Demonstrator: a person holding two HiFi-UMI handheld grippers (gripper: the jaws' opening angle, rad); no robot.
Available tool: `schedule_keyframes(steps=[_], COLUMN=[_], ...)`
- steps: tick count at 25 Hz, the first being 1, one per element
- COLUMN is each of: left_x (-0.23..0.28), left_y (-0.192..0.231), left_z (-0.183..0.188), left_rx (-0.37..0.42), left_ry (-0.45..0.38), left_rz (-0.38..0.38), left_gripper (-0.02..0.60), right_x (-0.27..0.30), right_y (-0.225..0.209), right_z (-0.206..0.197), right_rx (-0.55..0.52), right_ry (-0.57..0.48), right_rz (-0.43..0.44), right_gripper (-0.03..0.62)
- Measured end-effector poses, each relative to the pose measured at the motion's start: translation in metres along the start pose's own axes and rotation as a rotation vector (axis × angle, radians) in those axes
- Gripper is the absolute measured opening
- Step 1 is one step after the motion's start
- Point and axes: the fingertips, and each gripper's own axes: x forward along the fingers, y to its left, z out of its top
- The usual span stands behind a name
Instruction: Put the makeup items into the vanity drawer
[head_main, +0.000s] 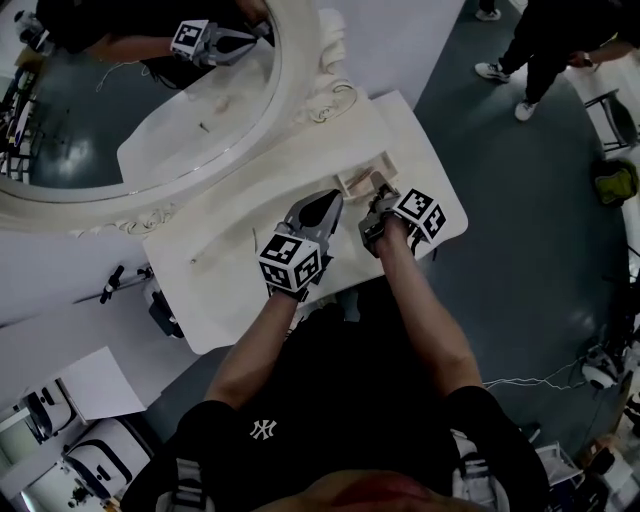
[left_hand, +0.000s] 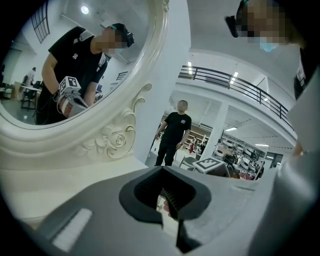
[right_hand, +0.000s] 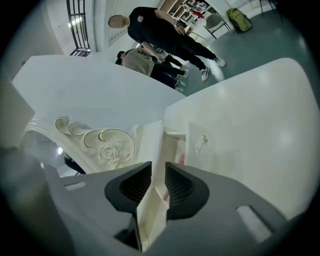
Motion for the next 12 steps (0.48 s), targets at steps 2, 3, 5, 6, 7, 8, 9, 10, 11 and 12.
schedule_keyframes(steps=[2, 3, 5, 6, 7, 8, 9, 10, 11, 12], left_x=[-0.006, -0.006, -0.005, -0.005, -0.004, -0.005, -0.005, -0.007, -0.008, -0.010], left_y=[0.002, 0.002, -0.001, -0.003, -0.004, -0.005, -0.006, -0.007, -0.007, -0.007], left_z=[-0.002, -0.002, 0.001, 0.003, 0.006, 0.009, 0.012, 0.015, 0.017, 0.019], left_rx=[-0.006, -0.008, -0.008, -0.007, -0.004, -0.001, 0.002, 0.004, 0.006, 0.007], left_ry=[0.002, 0.000, -0.007, -0.011, -0.016, -0.022, -0.027, -0.033, -0.036, -0.039], left_rz=[0.011, 0.013, 0.009, 0.005, 0.002, -0.001, -0.003, -0.003, -0.004, -0.003], left_gripper=[0.000, 0.000, 0.000, 0.000, 0.000, 0.000, 0.000, 0.000, 0.000, 0.000], right_x=[-0.001, -0.003, -0.008, -0.011, -0.013, -0.016, -0.018, -0.020, -0.022, -0.025], right_y=[0.002, 0.004, 0.010, 0.014, 0.019, 0.025, 0.031, 0.037, 0.043, 0.048], right_z=[-0.009, -0.010, -0.009, -0.008, -0.007, -0.007, -0.007, -0.007, -0.008, -0.010], right_rx=[-0.007, -0.015, -0.041, -0.058, -0.076, -0.096, -0.117, -0.140, -0.164, -0.192], right_ry=[0.015, 0.021, 0.025, 0.024, 0.023, 0.022, 0.022, 0.023, 0.024, 0.025], right_rz=[0.002, 0.004, 0.012, 0.018, 0.025, 0.032, 0.040, 0.048, 0.057, 0.065], right_gripper=[0.093, 0.086, 0.069, 0.064, 0.060, 0.054, 0.049, 0.041, 0.034, 0.027])
